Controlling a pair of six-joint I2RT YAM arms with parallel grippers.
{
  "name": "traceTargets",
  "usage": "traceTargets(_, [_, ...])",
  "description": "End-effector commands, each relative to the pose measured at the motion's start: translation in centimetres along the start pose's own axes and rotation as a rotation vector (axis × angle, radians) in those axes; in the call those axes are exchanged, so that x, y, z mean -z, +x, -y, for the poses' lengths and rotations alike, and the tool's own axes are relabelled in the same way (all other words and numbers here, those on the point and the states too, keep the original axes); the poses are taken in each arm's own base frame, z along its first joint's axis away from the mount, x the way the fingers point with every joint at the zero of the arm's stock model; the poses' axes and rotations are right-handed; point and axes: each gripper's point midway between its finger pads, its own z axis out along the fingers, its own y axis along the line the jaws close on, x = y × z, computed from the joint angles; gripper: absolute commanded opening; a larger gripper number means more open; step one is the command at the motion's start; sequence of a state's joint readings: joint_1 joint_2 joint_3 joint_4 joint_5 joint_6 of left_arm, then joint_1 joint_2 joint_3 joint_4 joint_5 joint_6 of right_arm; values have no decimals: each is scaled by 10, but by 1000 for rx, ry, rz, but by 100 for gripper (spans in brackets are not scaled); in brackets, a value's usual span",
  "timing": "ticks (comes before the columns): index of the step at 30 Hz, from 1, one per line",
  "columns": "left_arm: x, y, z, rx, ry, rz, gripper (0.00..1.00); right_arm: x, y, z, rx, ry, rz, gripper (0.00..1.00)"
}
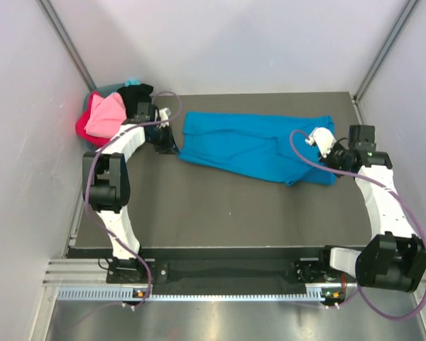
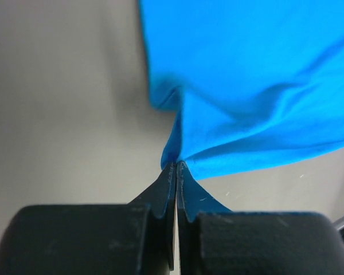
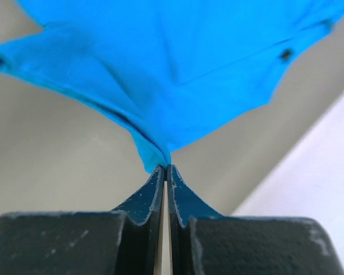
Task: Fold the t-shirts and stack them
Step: Fold the tshirt
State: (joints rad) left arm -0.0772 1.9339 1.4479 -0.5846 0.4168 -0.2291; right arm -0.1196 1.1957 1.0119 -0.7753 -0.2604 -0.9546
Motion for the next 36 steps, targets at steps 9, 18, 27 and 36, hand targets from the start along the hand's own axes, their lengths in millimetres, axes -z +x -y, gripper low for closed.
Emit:
traceTargets(9, [-13,-75,26,-106,112,105,0,1,-54,108,-135,247,101,0])
traceTargets(18, [-26,-120,24,-158,73,207,0,-31,-82,170,-185,301,112,0])
traceTargets(27, [-36,-142,17,-172,38,254,0,-75,-103,204,-168,315,102,0])
traceTargets(36, [-46,-152,9,-187,7,276,0,-113,-126,216,-115,316,95,0])
